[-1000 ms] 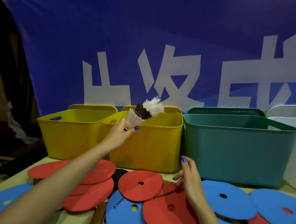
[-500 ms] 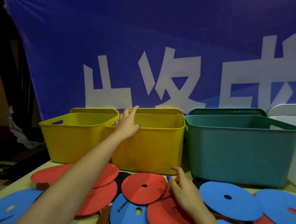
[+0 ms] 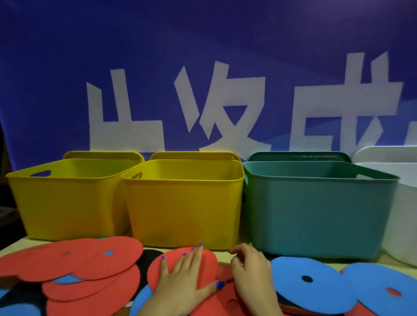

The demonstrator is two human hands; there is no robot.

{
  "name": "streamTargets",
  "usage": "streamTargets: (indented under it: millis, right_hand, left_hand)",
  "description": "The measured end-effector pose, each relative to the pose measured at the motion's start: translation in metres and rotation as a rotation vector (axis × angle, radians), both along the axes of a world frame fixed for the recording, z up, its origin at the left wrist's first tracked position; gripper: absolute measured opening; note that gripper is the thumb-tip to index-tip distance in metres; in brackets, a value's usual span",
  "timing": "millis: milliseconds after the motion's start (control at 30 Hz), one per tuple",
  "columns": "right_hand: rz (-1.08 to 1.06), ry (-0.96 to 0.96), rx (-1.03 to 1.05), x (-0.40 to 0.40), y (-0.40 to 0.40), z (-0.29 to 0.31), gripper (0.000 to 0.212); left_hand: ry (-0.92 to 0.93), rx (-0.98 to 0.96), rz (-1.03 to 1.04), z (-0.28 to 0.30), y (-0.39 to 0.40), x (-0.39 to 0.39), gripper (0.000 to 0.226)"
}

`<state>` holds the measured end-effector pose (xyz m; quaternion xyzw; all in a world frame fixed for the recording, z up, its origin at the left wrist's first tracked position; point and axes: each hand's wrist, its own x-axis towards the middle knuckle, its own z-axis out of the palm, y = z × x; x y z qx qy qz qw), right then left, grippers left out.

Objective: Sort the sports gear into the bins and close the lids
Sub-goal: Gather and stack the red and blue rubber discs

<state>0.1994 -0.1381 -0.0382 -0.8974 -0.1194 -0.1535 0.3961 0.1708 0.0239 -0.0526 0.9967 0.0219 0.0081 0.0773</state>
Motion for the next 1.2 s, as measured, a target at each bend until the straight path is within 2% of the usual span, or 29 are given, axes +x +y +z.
streamTargets:
  millis: [67, 133, 200, 300, 333, 400, 500, 567, 667, 800, 867, 933, 1000, 1067, 1133, 1200]
  right_hand:
    - [-0.059, -0.02, -0.131, 0.001, 0.002, -0.001, 0.024]
    - [-0.06, -0.013, -0.255, -0.001, 0.005, -0.001, 0.027]
    - [-0.054, -0.034, -0.372, -0.001, 0.009, -0.002, 0.028]
    - [-0.079, -0.077, -0.434, -0.001, 0.009, -0.005, 0.028]
    - [-0.079, -0.077, -0.427, 0.0, 0.009, -0.005, 0.028]
    - [-0.067, -0.039, -0.354, 0.003, 0.007, -0.005, 0.027]
    - [-0.039, 0.05, -0.083, 0.009, -0.001, 0.002, 0.026]
    - [-0.015, 0.073, -0.05, 0.009, -0.008, 0.005, 0.026]
    - [0.032, 0.09, -0.216, 0.01, -0.017, 0.005, 0.031]
    - [0.233, 0.247, -0.398, 0.016, -0.032, 0.008, 0.059]
    - [0.271, 0.266, -0.391, 0.017, -0.038, 0.009, 0.064]
    - [0.268, 0.244, -0.407, 0.02, -0.043, 0.01, 0.056]
    - [0.28, 0.27, -0.384, 0.023, -0.046, 0.011, 0.045]
    - [0.302, 0.254, -0.281, 0.026, -0.049, 0.01, 0.039]
    - [0.322, 0.185, -0.16, 0.029, -0.052, 0.013, 0.034]
    - [0.339, 0.149, 0.047, 0.029, -0.055, 0.02, 0.028]
  left_hand:
    - [0.043, -0.016, -0.007, 0.003, 0.0, -0.001, 0.137]
    - [0.006, -0.059, 0.002, 0.005, 0.005, 0.002, 0.145]
    - [-0.068, -0.122, 0.023, 0.007, 0.008, 0.005, 0.142]
    - [-0.179, -0.129, 0.02, 0.009, 0.006, 0.005, 0.09]
    - [-0.198, -0.118, 0.013, 0.011, 0.005, 0.005, 0.079]
    - [-0.219, -0.125, -0.01, 0.013, 0.005, 0.002, 0.072]
    - [-0.304, -0.114, -0.05, 0.017, 0.004, -0.003, 0.057]
    - [-0.321, -0.078, -0.015, 0.02, -0.001, -0.01, 0.041]
    - [-0.292, 0.01, 0.034, 0.023, -0.002, -0.015, 0.047]
    - [-0.126, 0.077, 0.026, 0.017, -0.003, -0.021, 0.078]
    - [-0.148, 0.054, 0.053, 0.014, -0.005, -0.024, 0.078]
    - [-0.282, 0.01, 0.107, 0.018, -0.003, -0.022, 0.065]
    - [-0.456, -0.114, 0.143, 0.024, 0.001, -0.018, 0.05]
    - [-0.673, -0.362, 0.117, 0.031, 0.003, -0.017, 0.046]
    - [-0.785, -0.742, 0.089, 0.049, -0.005, -0.016, 0.041]
    - [-0.725, -1.207, 0.116, 0.068, -0.009, -0.011, 0.038]
